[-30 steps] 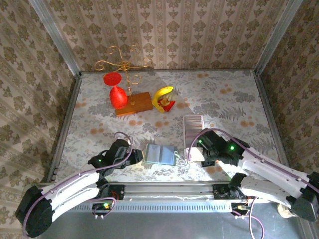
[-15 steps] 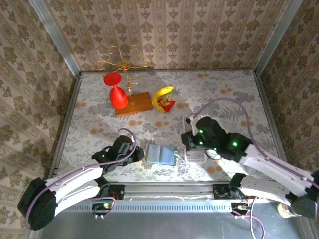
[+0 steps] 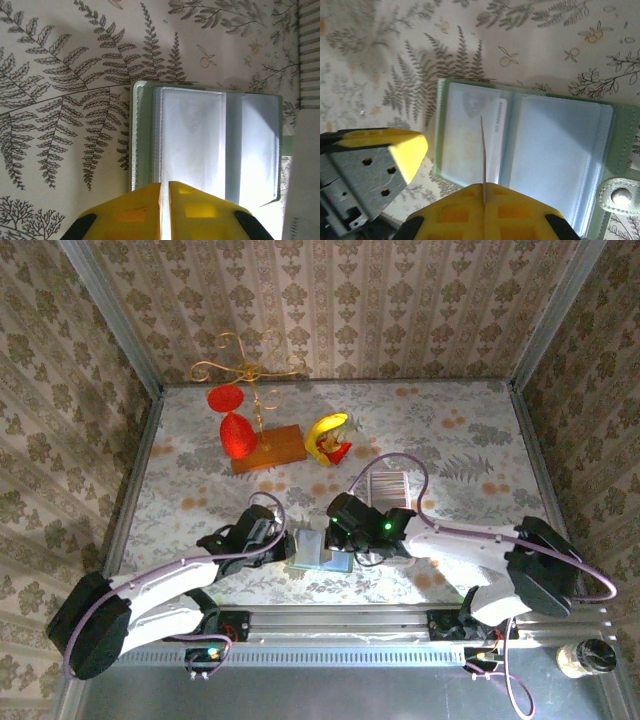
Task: Put the credit cards into the card holder
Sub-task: Rotate the card holder at the bottom-center of the table.
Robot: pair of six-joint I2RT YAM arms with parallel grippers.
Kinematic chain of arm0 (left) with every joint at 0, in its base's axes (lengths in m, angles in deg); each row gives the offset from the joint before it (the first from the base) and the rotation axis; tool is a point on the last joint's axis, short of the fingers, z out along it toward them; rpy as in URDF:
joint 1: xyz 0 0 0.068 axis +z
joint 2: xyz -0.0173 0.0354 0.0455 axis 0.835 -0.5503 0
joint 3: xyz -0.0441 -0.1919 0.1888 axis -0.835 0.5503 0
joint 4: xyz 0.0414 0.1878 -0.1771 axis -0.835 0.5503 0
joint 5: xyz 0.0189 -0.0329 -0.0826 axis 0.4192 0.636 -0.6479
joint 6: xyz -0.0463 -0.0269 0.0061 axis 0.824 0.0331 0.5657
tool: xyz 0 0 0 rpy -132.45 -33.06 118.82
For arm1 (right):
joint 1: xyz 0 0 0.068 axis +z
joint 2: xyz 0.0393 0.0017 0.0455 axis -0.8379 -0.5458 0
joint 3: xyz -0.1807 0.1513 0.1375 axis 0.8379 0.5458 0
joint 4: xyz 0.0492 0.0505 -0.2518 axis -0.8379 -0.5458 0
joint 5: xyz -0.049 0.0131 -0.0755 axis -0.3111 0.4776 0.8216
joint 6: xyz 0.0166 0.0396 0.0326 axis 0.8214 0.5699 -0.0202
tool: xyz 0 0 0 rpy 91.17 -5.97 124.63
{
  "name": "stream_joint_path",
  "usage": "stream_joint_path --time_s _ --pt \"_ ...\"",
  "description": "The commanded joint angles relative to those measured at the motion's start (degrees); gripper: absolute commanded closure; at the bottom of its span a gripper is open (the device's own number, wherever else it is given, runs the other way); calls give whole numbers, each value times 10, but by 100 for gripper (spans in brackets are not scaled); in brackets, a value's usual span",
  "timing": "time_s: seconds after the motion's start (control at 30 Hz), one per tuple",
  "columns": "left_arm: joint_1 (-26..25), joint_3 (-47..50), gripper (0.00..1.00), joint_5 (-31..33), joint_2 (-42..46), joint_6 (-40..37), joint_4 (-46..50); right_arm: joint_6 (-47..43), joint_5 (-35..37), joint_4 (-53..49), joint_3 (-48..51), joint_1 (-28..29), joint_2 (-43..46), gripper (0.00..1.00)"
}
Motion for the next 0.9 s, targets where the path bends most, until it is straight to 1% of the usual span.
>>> stream_joint_path --time_s 0.0,0.13,0.2,0.33,0.47,0.6,0.73,0.87 --pt "-4 -13 91 -20 -23 -18 -17 32 31 24 -18 6 -19 100" --pt "-3 -14 95 -27 -45 -23 -24 43 50 30 -17 7 -33 100" --pt "-4 -10 95 -27 -56 -21 -32 49 48 39 -18 8 -42 100" --pt "-4 -2 100 -19 -72 -17 -22 51 53 39 -22 10 -52 100" --pt "-13 11 100 -1 -69 -10 -3 55 61 36 -18 11 -44 100" --pt "-27 16 100 27 -45 -5 38 53 77 44 -8 18 -34 100" --pt "-38 26 100 57 1 14 93 62 82 57 4 22 -37 100" --pt "-49 62 100 64 50 44 75 58 62 109 21 26 -47 100"
